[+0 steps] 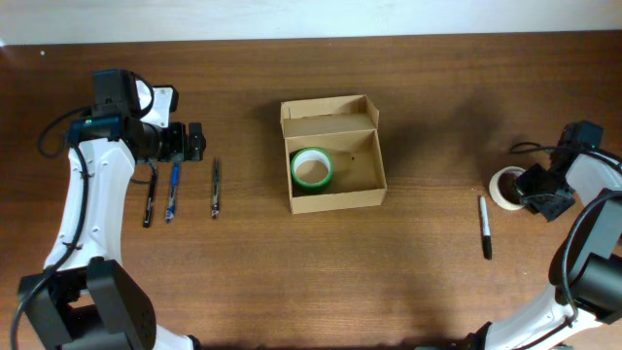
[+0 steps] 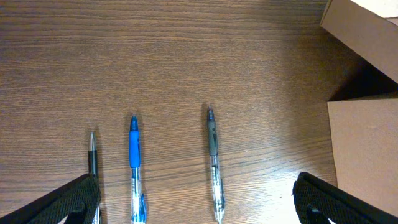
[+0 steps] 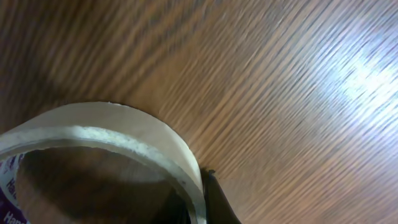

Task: Pack container
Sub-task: 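Grasp the white tape rim with the right gripper and place it in the box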

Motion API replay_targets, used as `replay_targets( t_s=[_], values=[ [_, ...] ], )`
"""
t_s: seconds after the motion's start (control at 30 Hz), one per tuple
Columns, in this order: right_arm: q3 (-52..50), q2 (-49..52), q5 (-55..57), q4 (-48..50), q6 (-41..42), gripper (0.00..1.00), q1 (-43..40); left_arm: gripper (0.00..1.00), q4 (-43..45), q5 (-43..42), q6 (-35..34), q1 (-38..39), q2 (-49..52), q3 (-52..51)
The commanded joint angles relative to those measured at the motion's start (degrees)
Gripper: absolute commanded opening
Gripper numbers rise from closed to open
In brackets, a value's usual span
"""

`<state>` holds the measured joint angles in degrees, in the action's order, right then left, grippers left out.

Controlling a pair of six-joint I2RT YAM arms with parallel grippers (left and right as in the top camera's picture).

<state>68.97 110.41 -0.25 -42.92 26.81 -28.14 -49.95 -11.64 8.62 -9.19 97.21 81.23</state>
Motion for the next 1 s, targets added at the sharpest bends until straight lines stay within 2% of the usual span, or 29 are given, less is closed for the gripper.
replay_targets(
  t_s=[0.0, 0.23, 0.43, 0.53, 0.73, 0.97],
  values=[
    [2.51, -5.62, -5.86, -2.36, -1.95, 0.04, 0.09, 0.99, -0.02, -0.81, 0.94, -0.2, 0.61, 1.22],
    [13.29, -20.44, -13.29, -13.29, -8.41, 0.04, 4.61, 0.99, -0.04, -0.81, 0.94, -0.2, 0.61, 1.22],
    [25.09, -26.95, -12.79, -22.71, -15.72, 0.04, 18.67, 0.99, -0.02, -0.81, 0.94, -0.2, 0.61, 1.22],
    [27.71, -27.06, -12.2, -23.71, -21.7, 0.04, 28.74, 0.99, -0.02, -0.81, 0.94, -0.2, 0.61, 1.22],
    [27.69, -21.59, -4.17, -23.39, -27.78, 0.04, 44.81, 0.99, -0.02, -0.81, 0.94, -0.2, 0.61, 1.22],
    [27.69, -10.36, 5.84, -19.56, -28.52, 0.04, 55.08, 0.99, -0.02, -0.81, 0.94, -0.2, 0.61, 1.22]
  ],
)
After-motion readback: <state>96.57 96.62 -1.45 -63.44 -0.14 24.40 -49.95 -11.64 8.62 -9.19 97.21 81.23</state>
